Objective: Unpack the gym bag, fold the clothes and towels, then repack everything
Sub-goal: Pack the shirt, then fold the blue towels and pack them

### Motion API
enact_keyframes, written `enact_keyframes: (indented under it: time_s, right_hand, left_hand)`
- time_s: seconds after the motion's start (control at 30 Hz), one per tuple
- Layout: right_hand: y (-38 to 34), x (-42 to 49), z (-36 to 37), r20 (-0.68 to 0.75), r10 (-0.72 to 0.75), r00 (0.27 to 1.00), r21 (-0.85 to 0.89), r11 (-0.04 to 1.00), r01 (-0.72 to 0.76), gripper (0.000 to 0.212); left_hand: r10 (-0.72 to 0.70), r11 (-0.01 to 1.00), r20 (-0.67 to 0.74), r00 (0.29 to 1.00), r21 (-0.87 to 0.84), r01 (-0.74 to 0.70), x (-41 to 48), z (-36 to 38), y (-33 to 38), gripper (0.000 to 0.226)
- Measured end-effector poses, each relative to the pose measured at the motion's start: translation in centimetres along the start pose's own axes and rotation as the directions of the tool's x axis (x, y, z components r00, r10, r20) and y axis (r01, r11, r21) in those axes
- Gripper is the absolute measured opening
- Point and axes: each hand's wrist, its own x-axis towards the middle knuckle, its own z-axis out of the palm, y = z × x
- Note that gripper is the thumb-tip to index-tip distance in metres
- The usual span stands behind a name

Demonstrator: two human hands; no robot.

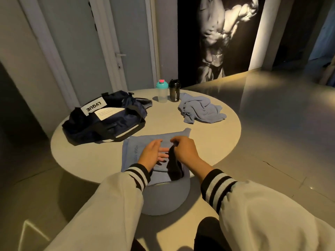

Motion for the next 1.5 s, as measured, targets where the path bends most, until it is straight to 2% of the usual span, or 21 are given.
enact_keyframes:
  time_s: [0.1,0.17,0.2,0.27,0.33,0.4,0.47,0.53,0.73,0.8,0.93,1.03,1.17,1.3,1.4,1.5]
  right_hand:
    - [-4.1,-0.3,2.0,0.099,-0.192,0.976,0.03,0.981,0.19,0.046]
    - [-6.2,-1.3,4.0,0.247,-0.369,0.896,0.107,0.929,0.353,0.042]
    - [-6.7,-1.8,5.1,0.318,-0.412,0.854,0.132,0.911,0.39,0.039]
    - [-6.7,-2.6,7.1,0.393,-0.4,0.828,0.171,0.916,0.362,0.033]
    - [-5.8,-2.9,8.3,0.366,-0.369,0.854,0.165,0.929,0.331,0.03]
    - [-4.9,-3.1,8.8,0.306,-0.336,0.891,0.084,0.942,0.326,0.024]
    - [-4.3,-3.4,8.9,0.28,-0.338,0.899,0.018,0.938,0.347,0.015]
    - [-3.8,-3.8,8.9,0.313,-0.368,0.876,-0.031,0.917,0.397,0.013]
    - [-2.6,-4.3,8.7,0.367,-0.396,0.842,-0.163,0.863,0.477,0.034]
    - [-2.2,-4.4,8.6,0.385,-0.414,0.825,-0.166,0.848,0.503,0.029]
    - [-1.5,-4.6,8.3,0.283,-0.475,0.833,-0.076,0.855,0.513,0.022]
    - [-1.2,-5.1,8.1,0.276,-0.504,0.819,-0.109,0.83,0.547,0.024]
    - [-0.2,-5.9,8.4,0.303,-0.489,0.818,-0.178,0.814,0.553,0.036]
    - [0.1,-6.4,8.9,0.23,-0.484,0.844,-0.205,0.824,0.529,0.03]
    - [0.3,-6.5,8.6,0.209,-0.475,0.855,-0.157,0.846,0.509,0.021]
    - [0.8,-6.8,8.3,0.2,-0.515,0.833,-0.136,0.828,0.544,0.016]
  left_hand:
    - [0.013,0.986,-0.144,0.99,-0.164,-0.036,-1.0,-3.8,0.7,0.034]
    - [0.016,0.977,-0.24,0.971,-0.202,-0.066,-1.9,-6.5,0.0,0.037]
    - [0.015,0.981,-0.294,0.956,-0.183,-0.071,-2.4,-7.6,-0.5,0.037]
    - [0.004,0.997,-0.356,0.935,-0.075,-0.033,-3.6,-9.3,-1.6,0.035]
    - [0.019,0.994,-0.336,0.942,0.109,0.019,-4.7,-10.2,-2.7,0.031]
    - [0.061,0.958,-0.289,0.956,0.286,0.025,-5.2,-10.5,-4.0,0.031]
    - [0.086,0.923,-0.246,0.966,0.385,0.016,-5.5,-10.5,-4.7,0.032]
    - [0.083,0.907,-0.247,0.965,0.419,0.03,-5.7,-10.5,-4.8,0.039]
    - [0.067,0.911,-0.261,0.963,0.409,0.048,-5.9,-10.8,-3.9,0.044]
    - [0.028,0.912,-0.222,0.975,0.406,0.066,-6.0,-11.4,-3.9,0.046]
    - [0.007,0.885,-0.159,0.987,0.46,0.068,-6.6,-11.7,-4.1,0.045]
    - [0.064,0.836,-0.134,0.989,0.548,0.02,-7.5,-11.2,-4.7,0.044]
    - [0.196,0.811,-0.18,0.964,0.582,-0.056,-8.9,-10.4,-5.9,0.037]
    - [0.429,0.659,-0.049,0.902,0.7,-0.276,-10.1,-9.6,-7.5,0.014]
    - [0.43,0.569,0.087,0.899,0.747,-0.344,-10.8,-9.6,-8.1,0.022]
    - [0.419,0.475,0.089,0.904,0.827,-0.302,-11.2,-9.4,-8.4,0.031]
